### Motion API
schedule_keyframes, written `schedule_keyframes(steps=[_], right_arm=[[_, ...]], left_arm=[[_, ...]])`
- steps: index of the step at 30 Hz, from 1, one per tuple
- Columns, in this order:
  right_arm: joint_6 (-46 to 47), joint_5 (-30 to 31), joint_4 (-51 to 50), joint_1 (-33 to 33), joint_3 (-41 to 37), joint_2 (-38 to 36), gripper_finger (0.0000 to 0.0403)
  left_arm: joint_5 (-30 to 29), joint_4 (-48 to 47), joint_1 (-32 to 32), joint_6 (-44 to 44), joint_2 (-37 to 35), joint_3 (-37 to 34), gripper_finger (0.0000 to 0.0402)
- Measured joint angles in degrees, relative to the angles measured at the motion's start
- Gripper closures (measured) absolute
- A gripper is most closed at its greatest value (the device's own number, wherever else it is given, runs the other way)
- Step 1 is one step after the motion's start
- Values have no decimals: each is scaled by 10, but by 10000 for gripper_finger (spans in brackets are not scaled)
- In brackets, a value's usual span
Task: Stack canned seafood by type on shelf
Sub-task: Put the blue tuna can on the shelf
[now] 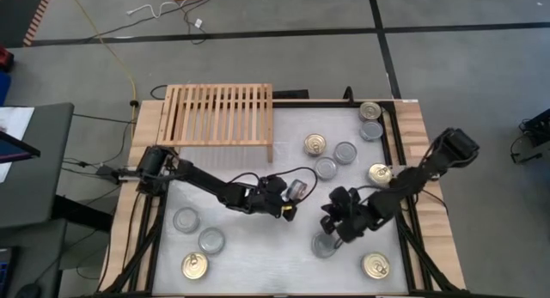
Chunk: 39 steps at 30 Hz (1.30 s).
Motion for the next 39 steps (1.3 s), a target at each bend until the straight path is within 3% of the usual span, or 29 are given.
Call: schedule_keyframes(steps=[7, 18, 22, 29, 35, 39], right_arm=[[32, 28, -20, 23, 0, -6, 381], [31, 29, -22, 21, 0, -6, 381], [27, 30, -23, 21, 0, -6, 381], [25, 39, -23, 21, 0, -6, 381], [25, 41, -23, 21, 0, -6, 381], [25, 40, -23, 21, 0, -6, 381]], left_arm=[[-2, -10, 9, 11, 0, 0, 84], [-2, -5, 23, 130, 0, 0, 86], [9, -5, 23, 159, 0, 0, 120], [22, -8, 23, 160, 0, 0, 215], [30, -7, 24, 142, 0, 0, 216], [38, -4, 26, 80, 0, 0, 216]])
